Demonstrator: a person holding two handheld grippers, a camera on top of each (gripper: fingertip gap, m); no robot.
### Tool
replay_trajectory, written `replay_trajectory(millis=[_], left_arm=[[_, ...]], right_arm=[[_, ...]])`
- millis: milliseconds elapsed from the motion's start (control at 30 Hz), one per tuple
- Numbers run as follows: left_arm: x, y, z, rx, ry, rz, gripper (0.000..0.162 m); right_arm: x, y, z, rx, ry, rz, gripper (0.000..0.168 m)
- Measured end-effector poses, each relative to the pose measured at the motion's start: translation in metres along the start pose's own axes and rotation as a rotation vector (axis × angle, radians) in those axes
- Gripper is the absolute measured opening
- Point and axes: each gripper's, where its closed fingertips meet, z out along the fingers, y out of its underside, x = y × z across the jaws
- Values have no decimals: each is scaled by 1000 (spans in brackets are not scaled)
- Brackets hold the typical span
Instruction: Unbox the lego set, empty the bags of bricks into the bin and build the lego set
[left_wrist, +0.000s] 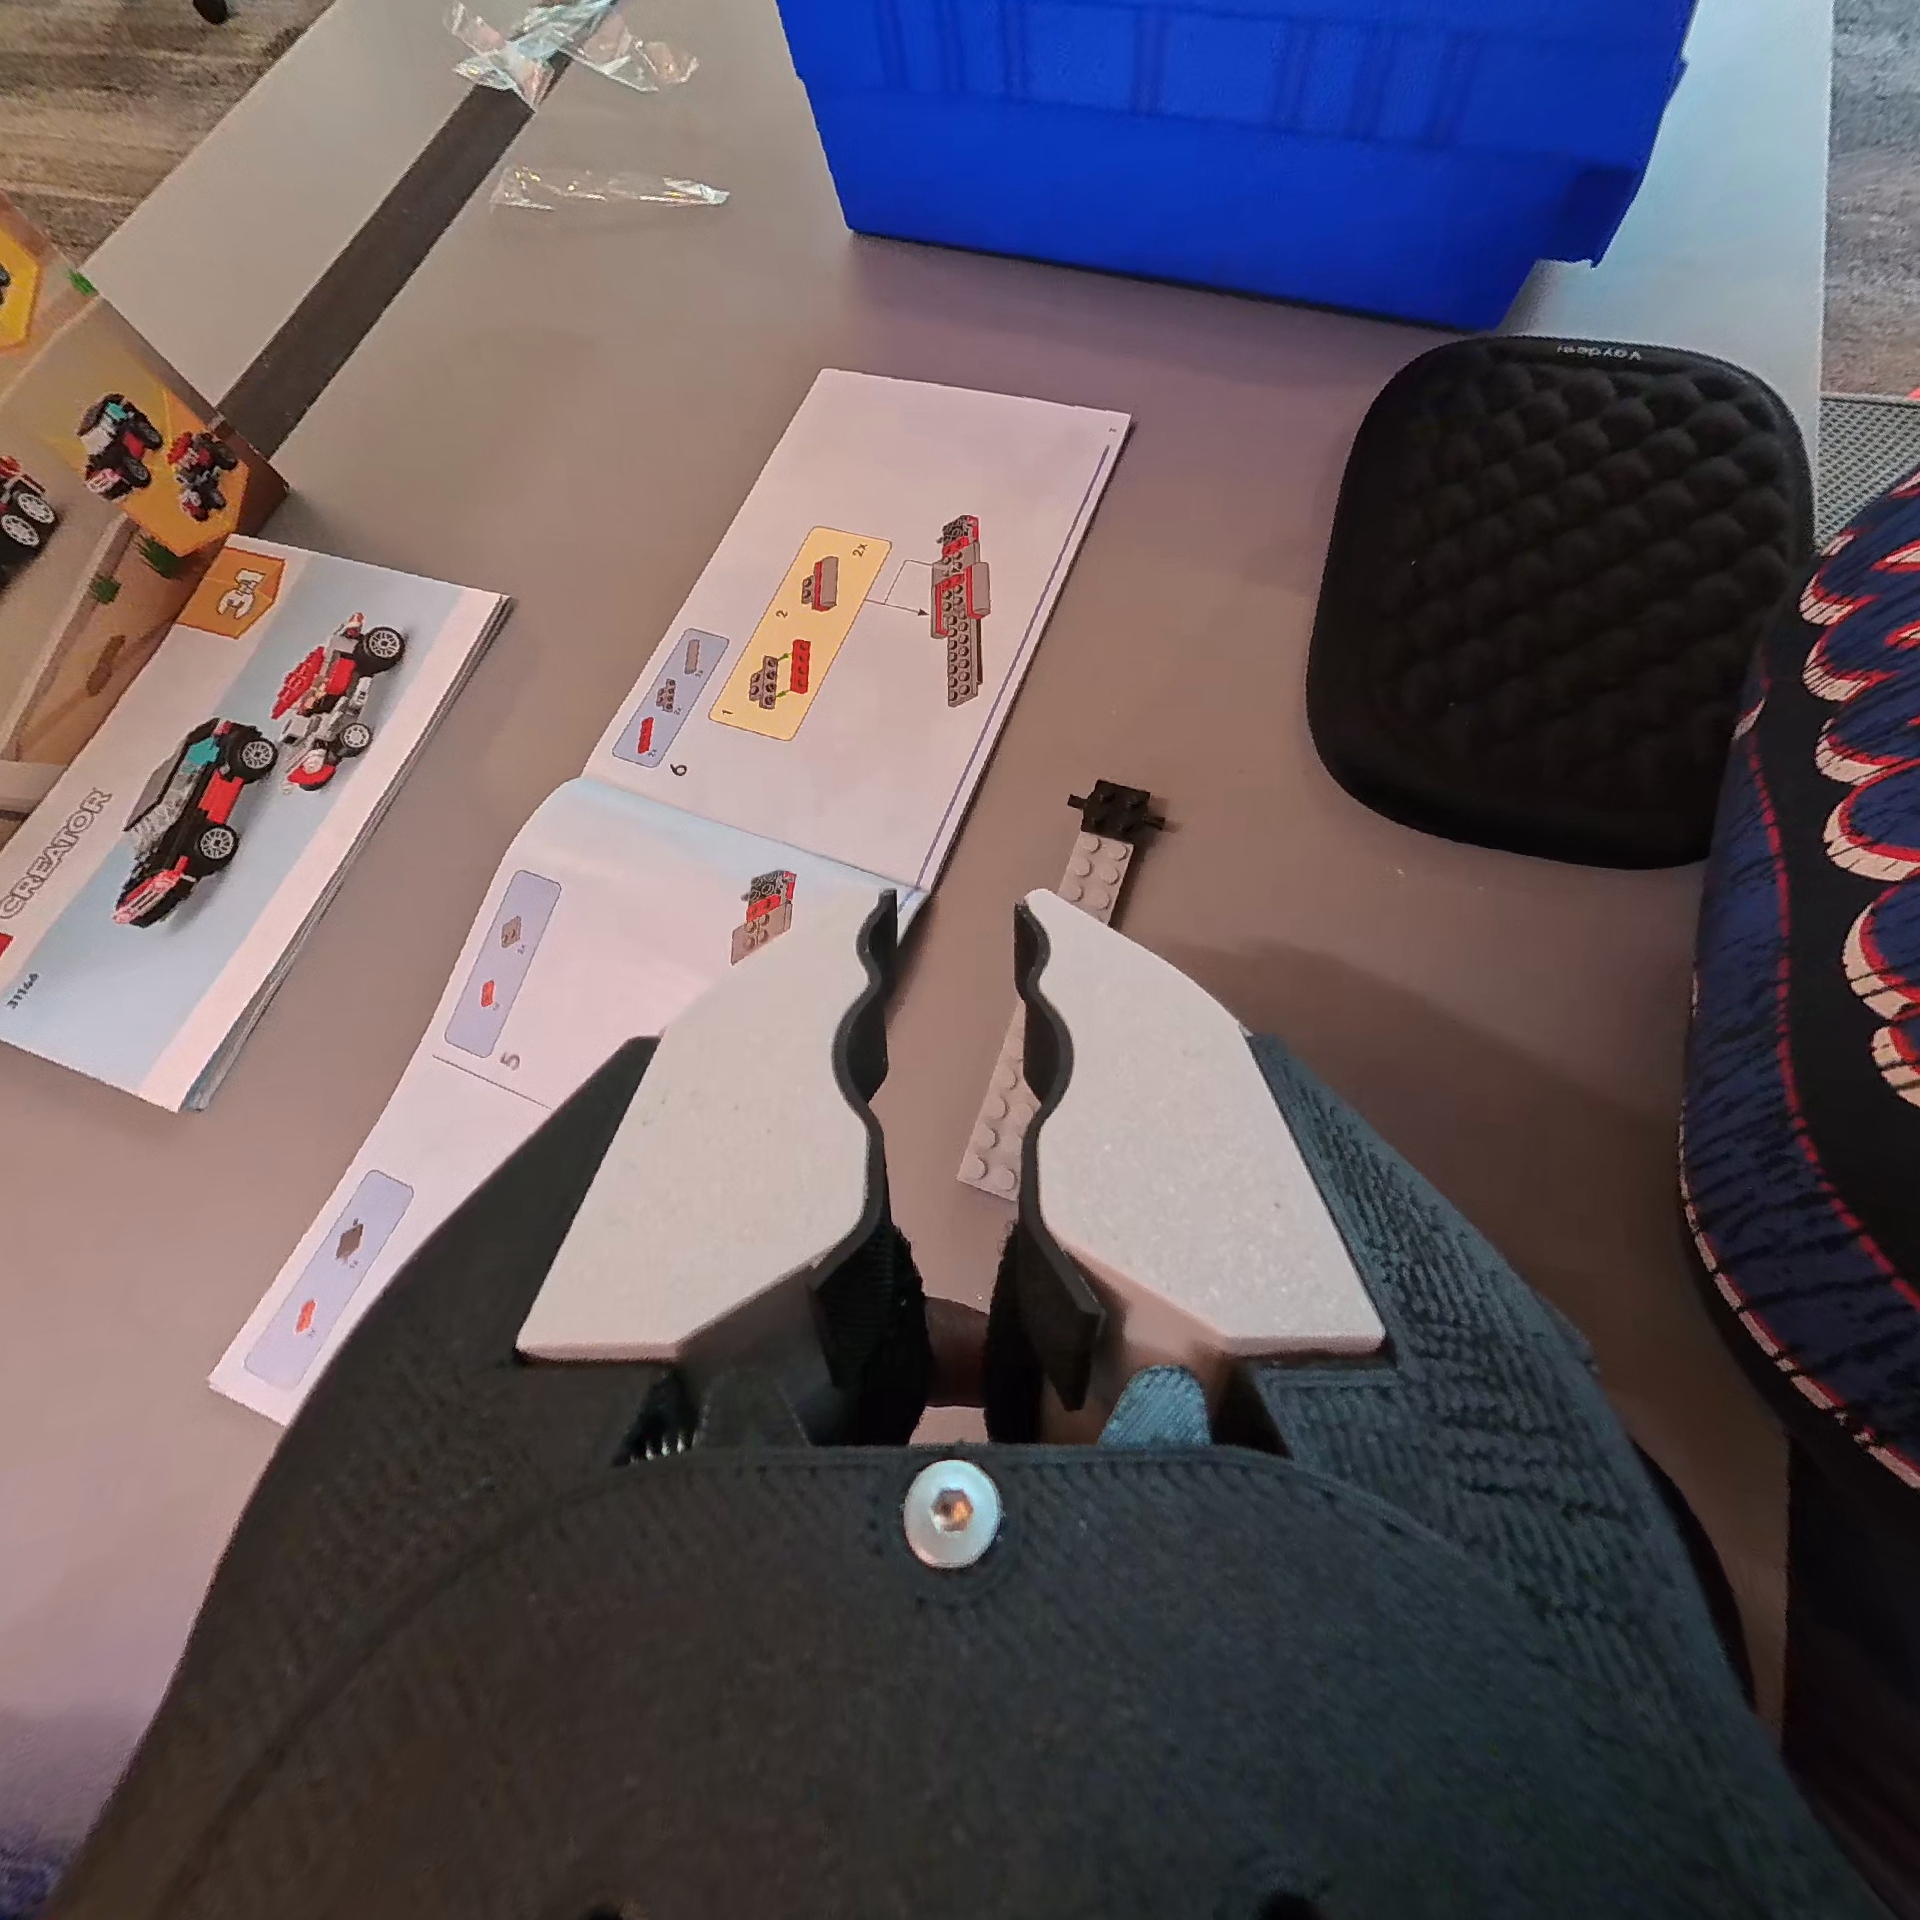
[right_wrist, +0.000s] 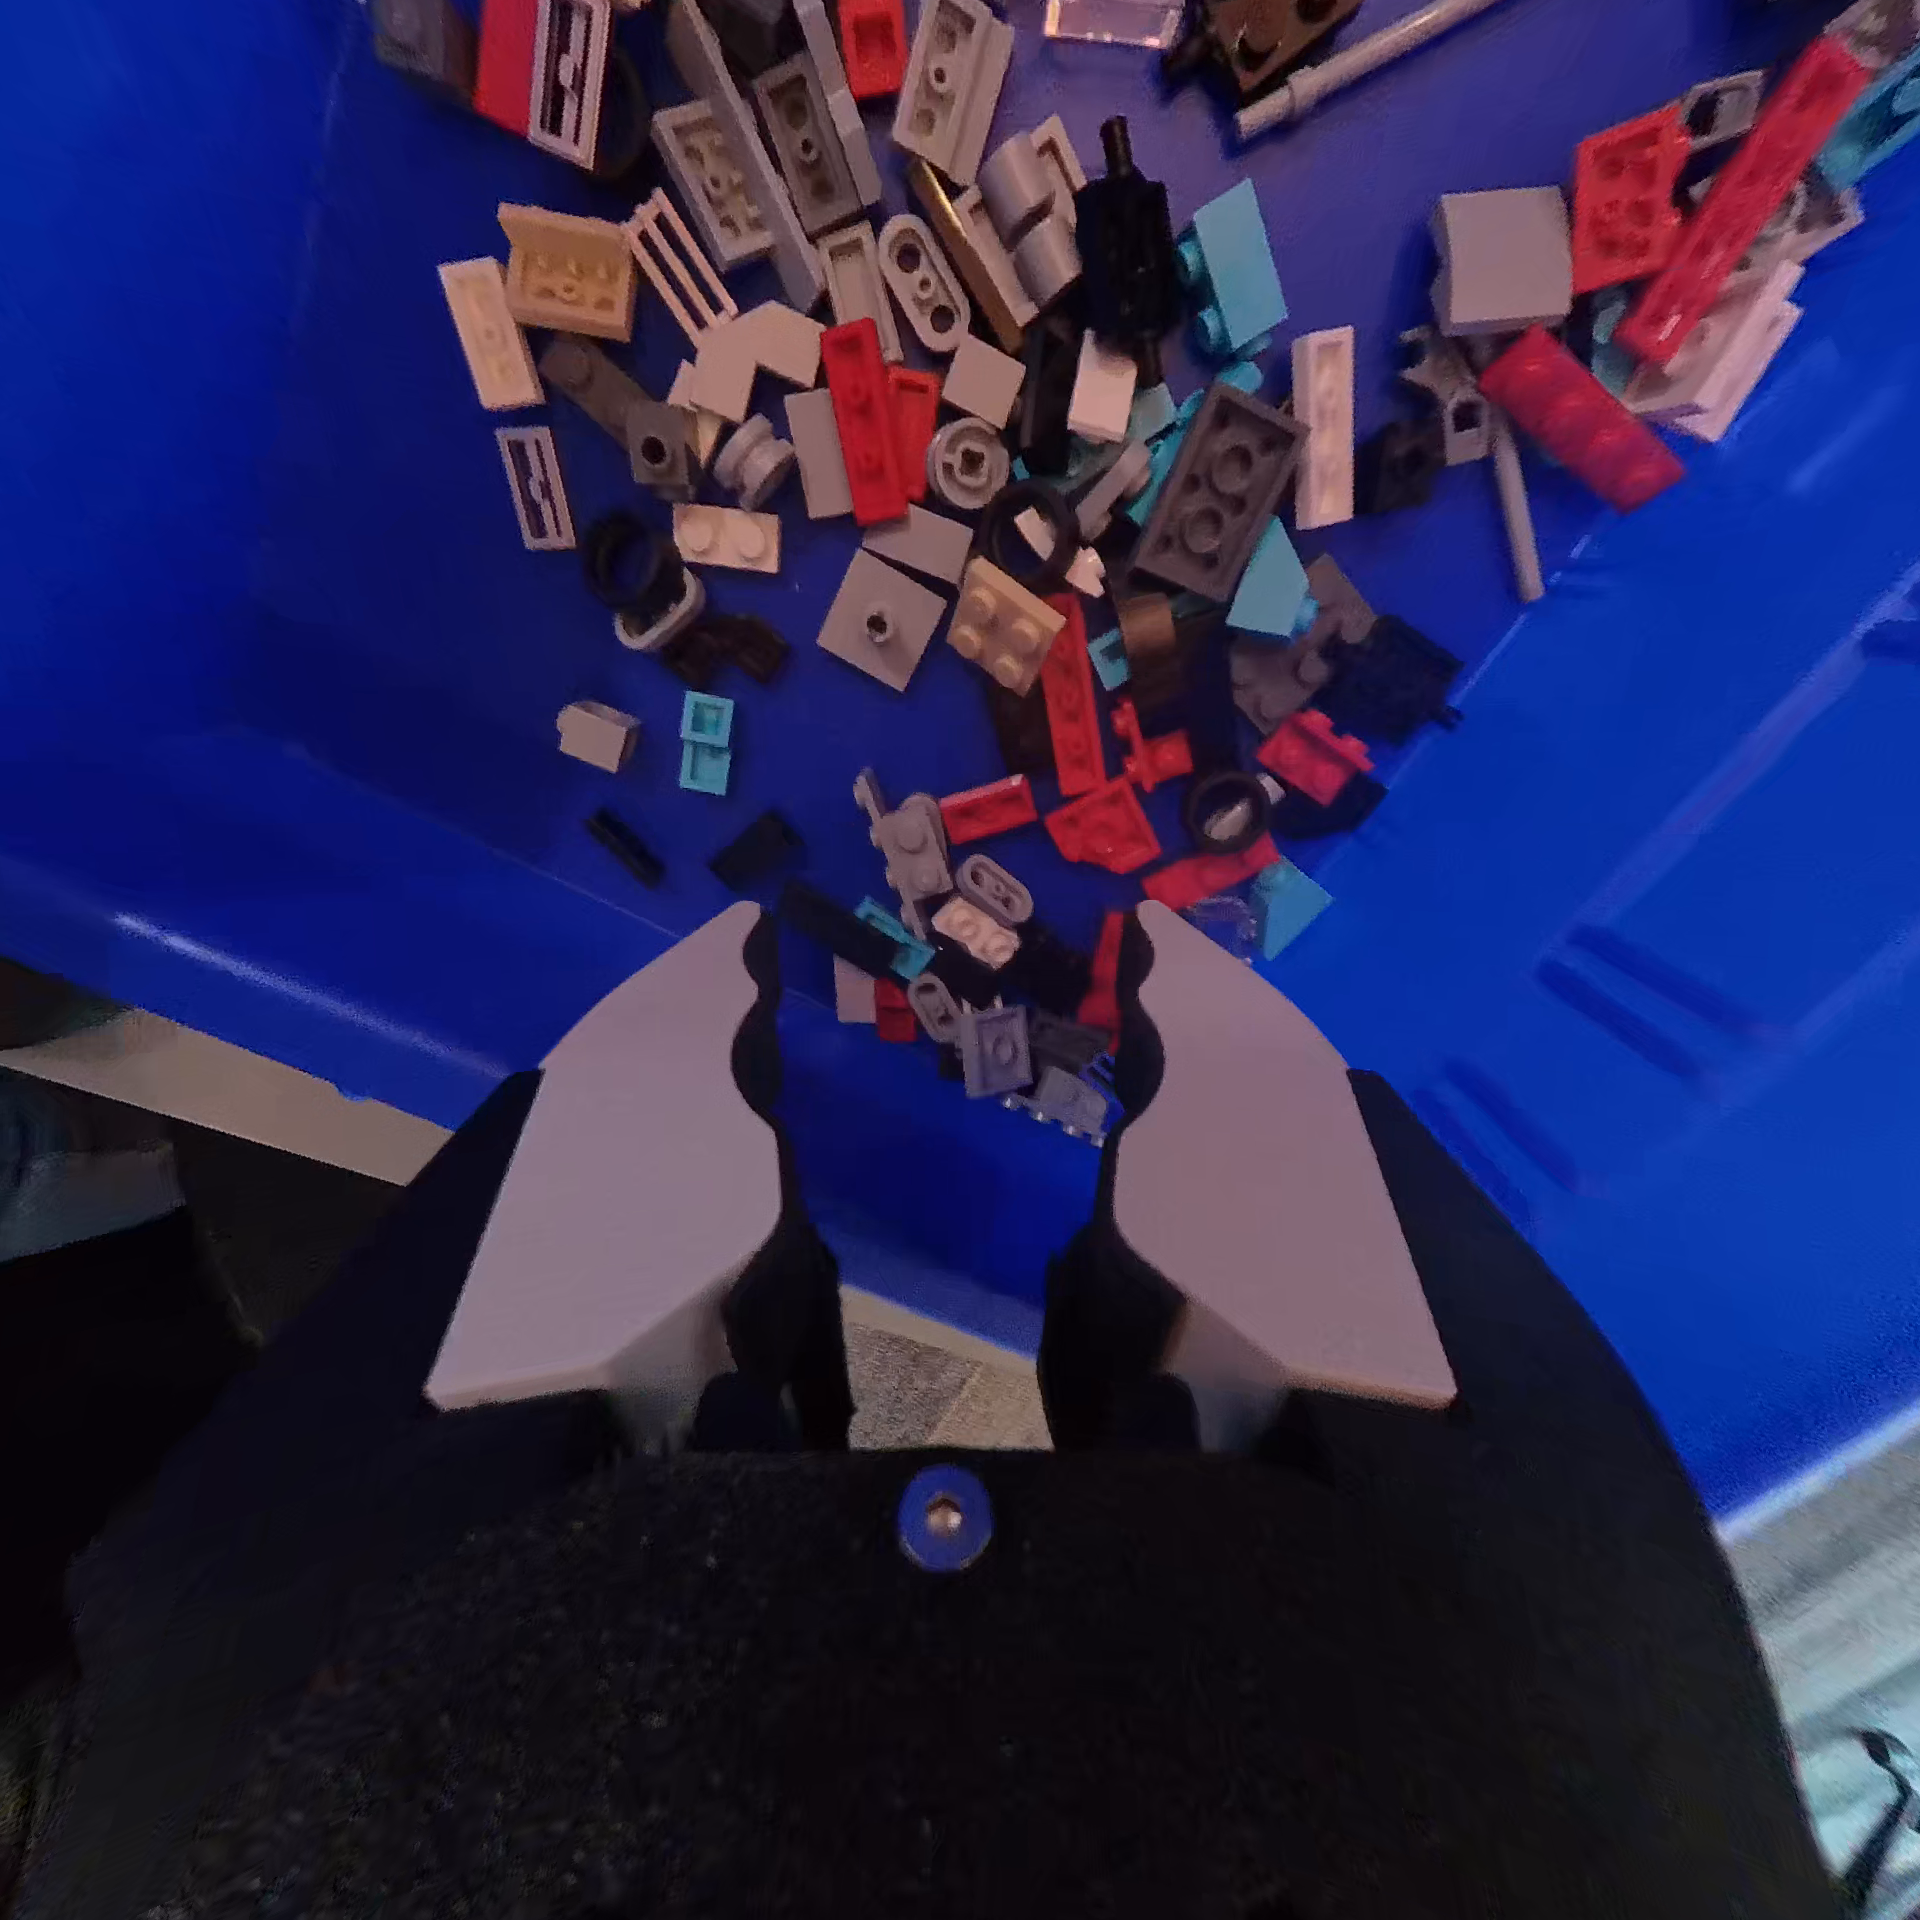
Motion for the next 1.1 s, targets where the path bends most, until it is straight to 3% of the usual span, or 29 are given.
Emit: replay_trajectory(millis=[167, 233, 400, 633, 767, 1100], left_arm=[[0, -2, 0, -1, -1, 6, 21], [0, -1, 0, -8, -2, 2, 21], [0, 1, 2, -16, 2, -4, 21], [2, -2, 4, -15, 3, 0, 21], [1, 0, 2, -25, -4, -3, 21], [0, 2, 2, -26, -7, -11, 22]], right_arm=[[-26, -15, 6, 75, -168, -62, 54], [-48, -22, -3, 134, -278, -127, 39], [-6, -3, -22, 64, 10, -101, 35], [-39, -48, -9, 293, -110, -212, 9], [-38, -52, 2, 290, -111, -202, 25], [-35, -54, 13, 275, -98, -182, 19]])
